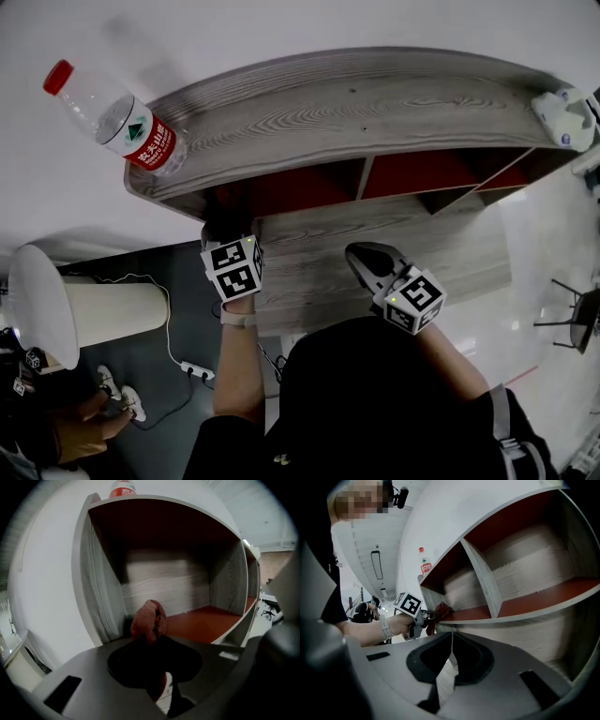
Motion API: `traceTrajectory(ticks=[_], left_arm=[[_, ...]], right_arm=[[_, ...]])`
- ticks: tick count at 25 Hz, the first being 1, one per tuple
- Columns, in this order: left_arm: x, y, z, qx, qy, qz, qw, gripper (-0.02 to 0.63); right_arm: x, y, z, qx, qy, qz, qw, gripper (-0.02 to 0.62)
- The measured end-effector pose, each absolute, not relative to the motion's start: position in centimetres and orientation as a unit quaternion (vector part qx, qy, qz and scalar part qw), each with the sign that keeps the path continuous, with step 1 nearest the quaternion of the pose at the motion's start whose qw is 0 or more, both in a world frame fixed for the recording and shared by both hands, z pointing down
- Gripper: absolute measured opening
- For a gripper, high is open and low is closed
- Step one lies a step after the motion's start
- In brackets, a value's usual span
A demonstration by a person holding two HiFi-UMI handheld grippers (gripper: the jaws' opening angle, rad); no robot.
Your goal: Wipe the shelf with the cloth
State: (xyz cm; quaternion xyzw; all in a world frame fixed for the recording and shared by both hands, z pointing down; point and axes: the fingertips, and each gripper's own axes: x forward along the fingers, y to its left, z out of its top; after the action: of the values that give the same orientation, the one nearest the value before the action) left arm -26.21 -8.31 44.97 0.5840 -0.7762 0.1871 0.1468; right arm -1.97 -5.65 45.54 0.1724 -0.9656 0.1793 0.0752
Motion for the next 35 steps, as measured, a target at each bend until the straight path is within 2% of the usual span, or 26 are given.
traceTrajectory(ticks=[7, 17, 35], left_arm=[[-25.2, -10.3, 45.6, 0.610, -0.742, 0.248, 0.125, 0.075], [-22.8, -13.2, 46.1, 0.645, -0.693, 0.293, 0.131, 0.074], [-9.3, -17.9, 46.0, 0.728, -0.608, 0.286, 0.139, 0.074]], right_arm=[[-2.5, -6.8, 45.5, 0.189, -0.963, 0.176, 0.078, 0.005], [-1.6, -7.7, 45.8, 0.209, -0.956, 0.189, 0.078, 0.005], [5.3, -6.6, 47.3, 0.277, -0.933, 0.214, 0.081, 0.005]])
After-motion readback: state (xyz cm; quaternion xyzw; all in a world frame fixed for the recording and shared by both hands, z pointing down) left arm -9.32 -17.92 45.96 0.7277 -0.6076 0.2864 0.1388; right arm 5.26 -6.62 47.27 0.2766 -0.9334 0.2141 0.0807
